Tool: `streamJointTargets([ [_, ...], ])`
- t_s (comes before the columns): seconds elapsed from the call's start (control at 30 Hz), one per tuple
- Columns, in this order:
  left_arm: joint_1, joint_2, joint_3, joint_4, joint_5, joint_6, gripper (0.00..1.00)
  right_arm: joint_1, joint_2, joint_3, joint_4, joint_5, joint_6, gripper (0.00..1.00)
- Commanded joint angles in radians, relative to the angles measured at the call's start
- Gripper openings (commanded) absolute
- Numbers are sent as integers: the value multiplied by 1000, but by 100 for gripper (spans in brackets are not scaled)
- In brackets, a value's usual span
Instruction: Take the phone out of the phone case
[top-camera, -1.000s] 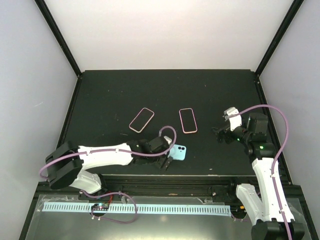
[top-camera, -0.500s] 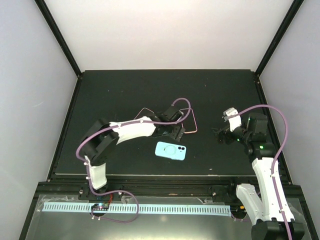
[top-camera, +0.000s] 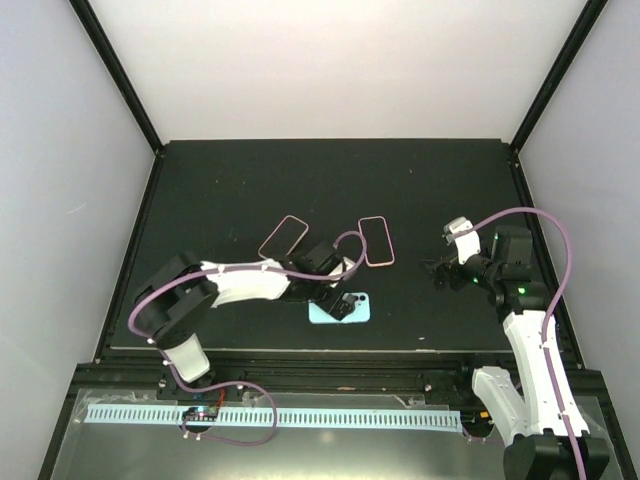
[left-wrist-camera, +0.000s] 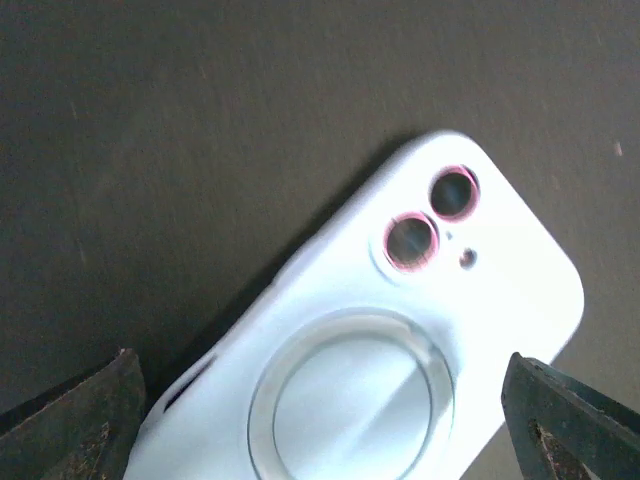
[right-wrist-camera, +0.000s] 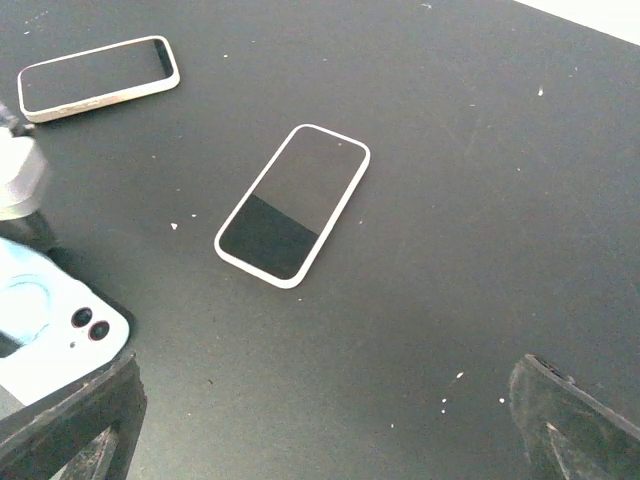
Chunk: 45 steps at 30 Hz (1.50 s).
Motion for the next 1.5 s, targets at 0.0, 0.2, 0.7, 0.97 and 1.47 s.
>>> streamJointTargets([
  [0.0,-54,-120,-162,-2,97,-91,99,8,7,-5,2,-14,-12,100],
  [0.2,-139,-191,-230,-6,-17,-139,99,7,13,-5,-1,-14,-15,100],
  [0.7,-246,39,67,-359,-293,-52,99,7,21,-7,1,-8,-14,100],
  [0.97,-245,114,144,-365,-281,-49,99,7,26,-5,0,-6,-13,100],
  [1.47,-246,127,134,-380,-226,-25,73,8,25,-5,2,-4,-15,100],
])
